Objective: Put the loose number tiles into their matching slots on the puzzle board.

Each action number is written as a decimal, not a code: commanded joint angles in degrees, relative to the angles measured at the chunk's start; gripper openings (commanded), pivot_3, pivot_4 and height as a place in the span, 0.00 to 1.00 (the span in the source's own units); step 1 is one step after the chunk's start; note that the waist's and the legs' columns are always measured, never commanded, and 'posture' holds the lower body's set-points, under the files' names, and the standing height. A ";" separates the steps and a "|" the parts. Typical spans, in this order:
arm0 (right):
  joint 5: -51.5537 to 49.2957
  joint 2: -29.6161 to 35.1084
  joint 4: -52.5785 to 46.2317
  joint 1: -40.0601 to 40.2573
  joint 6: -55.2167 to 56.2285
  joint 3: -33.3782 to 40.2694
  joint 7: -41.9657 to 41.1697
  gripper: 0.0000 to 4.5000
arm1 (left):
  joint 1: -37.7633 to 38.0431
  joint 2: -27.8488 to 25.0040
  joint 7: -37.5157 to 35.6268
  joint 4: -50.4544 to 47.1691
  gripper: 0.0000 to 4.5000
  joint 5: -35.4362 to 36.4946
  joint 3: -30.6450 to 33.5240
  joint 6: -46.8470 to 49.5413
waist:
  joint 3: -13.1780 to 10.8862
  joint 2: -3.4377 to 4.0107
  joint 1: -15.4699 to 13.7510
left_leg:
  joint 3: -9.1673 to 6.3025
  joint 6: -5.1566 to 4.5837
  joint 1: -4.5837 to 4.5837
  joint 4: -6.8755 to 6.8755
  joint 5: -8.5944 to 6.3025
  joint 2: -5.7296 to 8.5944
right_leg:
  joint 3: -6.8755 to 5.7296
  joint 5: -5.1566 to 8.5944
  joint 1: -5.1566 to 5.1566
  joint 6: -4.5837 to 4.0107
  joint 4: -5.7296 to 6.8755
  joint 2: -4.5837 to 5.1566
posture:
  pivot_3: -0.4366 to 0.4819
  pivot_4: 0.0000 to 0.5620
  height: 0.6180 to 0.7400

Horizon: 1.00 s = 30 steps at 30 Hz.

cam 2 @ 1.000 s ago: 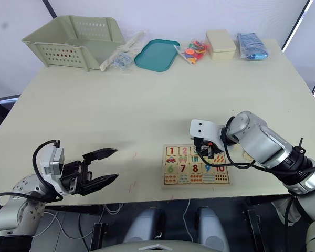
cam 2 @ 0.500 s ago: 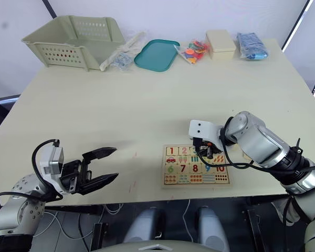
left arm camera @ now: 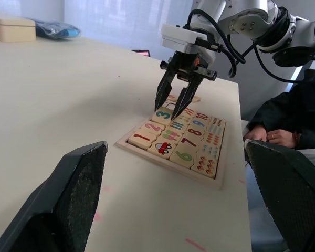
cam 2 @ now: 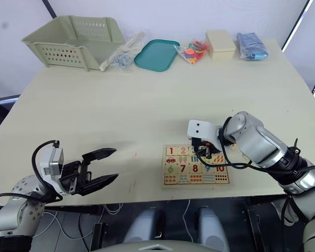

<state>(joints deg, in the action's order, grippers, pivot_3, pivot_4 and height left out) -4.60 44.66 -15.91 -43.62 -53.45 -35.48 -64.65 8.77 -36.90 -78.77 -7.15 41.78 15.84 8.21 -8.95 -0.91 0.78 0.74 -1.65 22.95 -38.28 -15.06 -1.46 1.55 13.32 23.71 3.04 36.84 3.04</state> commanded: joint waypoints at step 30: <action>1.02 0.42 0.81 -0.36 1.88 -0.04 -1.38 0.19 | 1.09 -0.57 1.47 -3.17 1.00 0.58 1.77 -0.49 | -0.01 0.00 -0.01 | 0.00 0.00 0.00 0.00 0.00 0.00 | 0.00 0.00 0.00 0.00 0.00 0.02 | 0.48 0.27 1.00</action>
<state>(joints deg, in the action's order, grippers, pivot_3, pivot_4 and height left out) -3.95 44.69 -14.58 -43.62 -52.23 -35.51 -65.37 9.43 -36.90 -77.36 -8.30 41.78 15.83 8.21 -8.96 -0.91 0.76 0.74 -1.65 22.95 -38.28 -15.06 -1.47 1.54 13.32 23.71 3.04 36.84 3.05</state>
